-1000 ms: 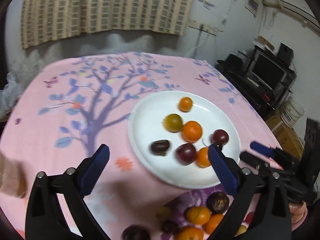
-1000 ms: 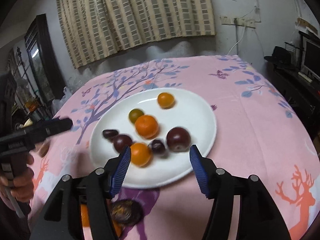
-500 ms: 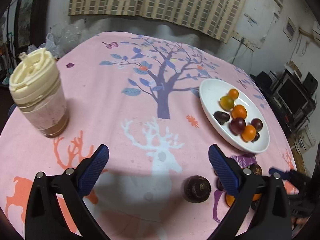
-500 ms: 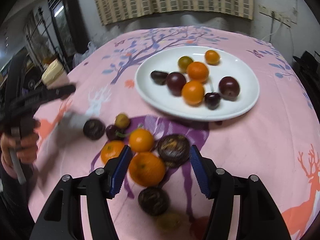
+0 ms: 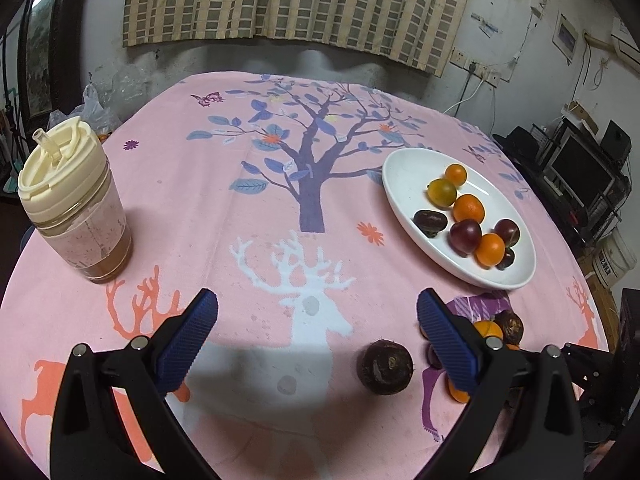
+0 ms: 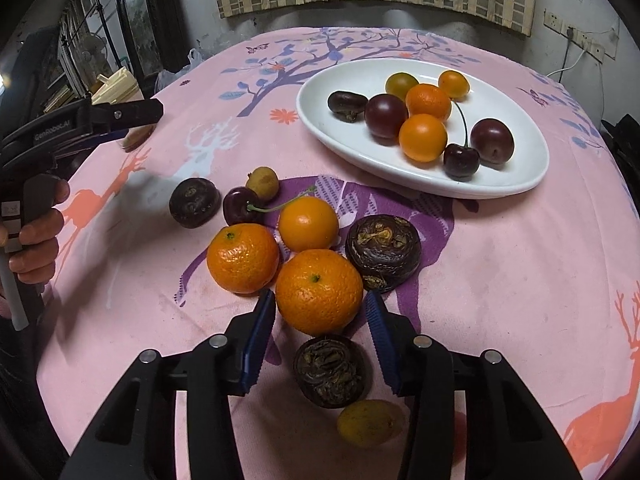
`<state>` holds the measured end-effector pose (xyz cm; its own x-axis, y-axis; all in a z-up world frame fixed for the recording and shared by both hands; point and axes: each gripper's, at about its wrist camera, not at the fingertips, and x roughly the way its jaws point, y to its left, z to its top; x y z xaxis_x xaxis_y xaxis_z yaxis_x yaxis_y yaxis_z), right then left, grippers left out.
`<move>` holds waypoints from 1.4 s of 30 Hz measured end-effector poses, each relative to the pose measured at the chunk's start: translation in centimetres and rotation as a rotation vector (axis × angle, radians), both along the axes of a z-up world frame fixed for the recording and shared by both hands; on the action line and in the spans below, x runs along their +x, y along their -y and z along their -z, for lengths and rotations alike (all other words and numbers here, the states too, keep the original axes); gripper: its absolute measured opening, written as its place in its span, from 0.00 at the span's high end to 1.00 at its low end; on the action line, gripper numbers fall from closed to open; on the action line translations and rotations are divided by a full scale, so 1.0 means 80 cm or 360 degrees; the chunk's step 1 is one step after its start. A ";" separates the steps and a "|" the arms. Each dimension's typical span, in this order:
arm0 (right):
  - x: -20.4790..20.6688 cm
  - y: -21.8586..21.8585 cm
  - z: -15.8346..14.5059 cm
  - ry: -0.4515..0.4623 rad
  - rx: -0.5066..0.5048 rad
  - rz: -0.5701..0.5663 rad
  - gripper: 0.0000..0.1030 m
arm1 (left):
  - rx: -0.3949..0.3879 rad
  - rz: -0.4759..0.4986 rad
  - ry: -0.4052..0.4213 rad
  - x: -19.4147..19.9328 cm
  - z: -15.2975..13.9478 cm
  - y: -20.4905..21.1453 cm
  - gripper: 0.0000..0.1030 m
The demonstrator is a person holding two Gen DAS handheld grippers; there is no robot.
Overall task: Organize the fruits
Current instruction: 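Grasp a tangerine with the right tool while the left tool grasps a dark brown fruit, then place both fruits on the white plate and open both tools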
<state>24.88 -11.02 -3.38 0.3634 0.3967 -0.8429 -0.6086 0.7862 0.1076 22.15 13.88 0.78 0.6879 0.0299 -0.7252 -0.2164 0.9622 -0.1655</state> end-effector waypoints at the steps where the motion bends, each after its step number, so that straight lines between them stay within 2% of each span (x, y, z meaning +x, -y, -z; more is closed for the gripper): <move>1: 0.001 -0.001 0.002 -0.0008 0.0000 0.0003 0.54 | 0.0005 0.0005 0.0000 0.000 0.000 0.001 0.05; 6: 0.002 -0.002 0.002 0.0010 0.0006 0.0000 0.58 | 0.0038 0.0019 0.0005 -0.001 -0.002 0.005 0.05; 8: 0.004 0.004 -0.003 -0.0013 0.0069 0.0009 0.59 | 0.0041 0.0037 0.0001 -0.001 -0.002 0.004 0.05; 12: 0.008 0.023 -0.022 -0.0015 0.0242 0.0049 0.59 | 0.0022 0.0178 -0.0049 0.002 0.008 0.012 0.05; 14: 0.012 0.034 -0.029 -0.0010 0.0305 0.0090 0.59 | 0.0067 0.0294 -0.0078 0.002 0.014 0.029 0.05; 15: 0.014 0.038 -0.030 -0.0002 0.0312 0.0116 0.59 | 0.0097 0.0371 -0.0089 0.001 0.016 0.040 0.07; 17: 0.020 0.045 -0.030 -0.0001 0.0310 0.0171 0.59 | 0.0165 0.0503 -0.0102 -0.003 0.021 0.062 0.18; 20: 0.024 0.049 -0.028 -0.0019 0.0315 0.0206 0.59 | 0.0232 0.0613 -0.0145 -0.004 0.033 0.084 0.29; 24: 0.023 0.049 -0.029 -0.0010 0.0318 0.0205 0.59 | 0.0247 0.0626 -0.0234 0.004 0.052 0.090 0.39; 32: 0.024 0.052 -0.030 -0.0005 0.0324 0.0220 0.59 | 0.0275 0.0620 -0.0303 0.011 0.071 0.092 0.51; 34: 0.023 0.052 -0.031 -0.0002 0.0323 0.0225 0.59 | 0.0283 0.0609 -0.0308 0.014 0.073 0.091 0.58; 39: 0.023 0.055 -0.033 0.0005 0.0344 0.0227 0.59 | 0.0234 0.0596 -0.0302 0.015 0.071 0.085 0.59; 42: 0.018 0.059 -0.045 0.0121 0.0361 0.0231 0.59 | 0.0179 0.0569 -0.0266 0.013 0.060 0.081 0.60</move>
